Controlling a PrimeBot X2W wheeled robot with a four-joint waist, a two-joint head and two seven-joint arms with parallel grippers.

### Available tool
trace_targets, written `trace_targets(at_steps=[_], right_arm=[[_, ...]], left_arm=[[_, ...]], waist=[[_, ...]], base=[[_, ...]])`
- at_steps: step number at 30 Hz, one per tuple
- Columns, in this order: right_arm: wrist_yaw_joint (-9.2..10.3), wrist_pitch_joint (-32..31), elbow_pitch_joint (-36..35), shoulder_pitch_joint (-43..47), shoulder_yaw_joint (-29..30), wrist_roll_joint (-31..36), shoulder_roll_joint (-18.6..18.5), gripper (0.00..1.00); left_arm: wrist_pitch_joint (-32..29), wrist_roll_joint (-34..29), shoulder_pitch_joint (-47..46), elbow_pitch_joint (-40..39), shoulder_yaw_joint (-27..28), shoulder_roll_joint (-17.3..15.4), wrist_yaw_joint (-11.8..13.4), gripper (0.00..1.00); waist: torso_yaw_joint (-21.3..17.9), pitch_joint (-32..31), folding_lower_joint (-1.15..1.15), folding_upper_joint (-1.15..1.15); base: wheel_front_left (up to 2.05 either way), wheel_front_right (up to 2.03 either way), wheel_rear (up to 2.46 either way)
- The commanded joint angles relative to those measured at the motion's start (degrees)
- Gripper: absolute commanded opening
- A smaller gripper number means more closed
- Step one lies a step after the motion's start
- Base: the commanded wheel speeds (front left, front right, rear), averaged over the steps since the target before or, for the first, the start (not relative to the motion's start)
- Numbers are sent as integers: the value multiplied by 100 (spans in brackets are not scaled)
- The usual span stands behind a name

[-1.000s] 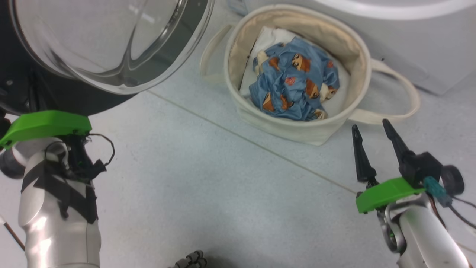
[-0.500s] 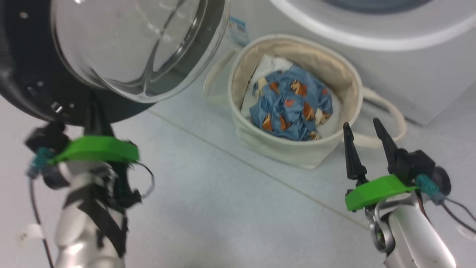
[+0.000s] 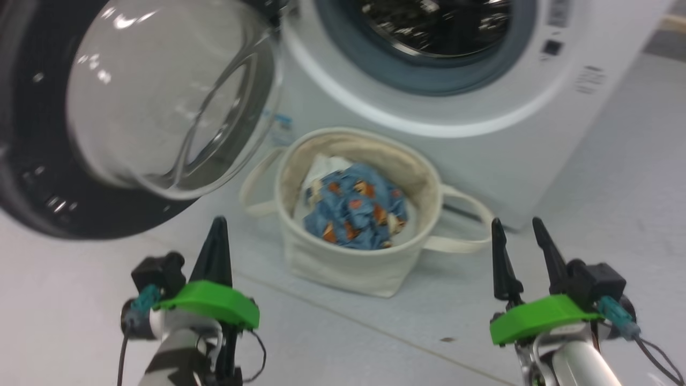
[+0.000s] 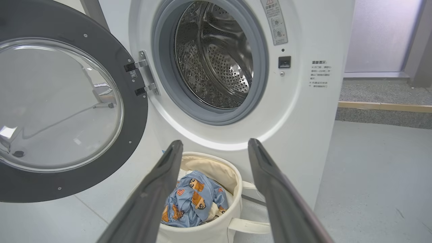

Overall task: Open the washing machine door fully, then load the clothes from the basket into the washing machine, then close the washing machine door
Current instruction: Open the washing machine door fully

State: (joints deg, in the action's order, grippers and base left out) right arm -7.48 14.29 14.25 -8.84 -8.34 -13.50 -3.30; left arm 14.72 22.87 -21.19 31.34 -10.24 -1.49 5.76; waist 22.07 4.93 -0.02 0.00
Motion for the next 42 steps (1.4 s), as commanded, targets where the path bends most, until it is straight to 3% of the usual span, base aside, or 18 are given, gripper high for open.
trace_targets(at_steps=[1,10,17,25,26,27,28,42], right_arm=[[-1,71,-211,52,-128,-80,40,100],[-1,71,-351,241,-74,-196,41,100],[-1,71,-422,244,103,-644,42,100],[-1,71,-399,249,116,-653,42,100],[-1,71,-367,252,107,-634,42,100],[-1,71,-342,250,110,-587,42,100],[-1,71,-320,247,124,-556,42,100],[-1,71,-259,211,195,-458,42,100]], left_arm=[[28,-70,-9,-232,167,-139,-28,0],[28,-185,686,-590,194,-139,-414,0],[28,-127,918,-749,134,-139,-427,0],[28,-107,1029,-779,190,-139,-404,0],[28,-121,1046,-781,197,-139,-402,4],[28,-136,1060,-812,218,-139,-390,71],[28,-141,1082,-827,229,-139,-376,100],[28,-175,1199,-885,242,-139,-364,100]], waist=[[-508,-412,2,0],[-1281,-554,2,0],[-1630,-526,2,0],[-1825,-512,2,0],[-1841,-505,2,0],[-1858,-496,2,0],[-1873,-486,2,0],[-1960,-392,2,0]], base=[[0,0,0],[0,0,0],[0,0,0],[0,0,0],[0,0,0],[0,0,0],[0,0,0],[0,0,0]])
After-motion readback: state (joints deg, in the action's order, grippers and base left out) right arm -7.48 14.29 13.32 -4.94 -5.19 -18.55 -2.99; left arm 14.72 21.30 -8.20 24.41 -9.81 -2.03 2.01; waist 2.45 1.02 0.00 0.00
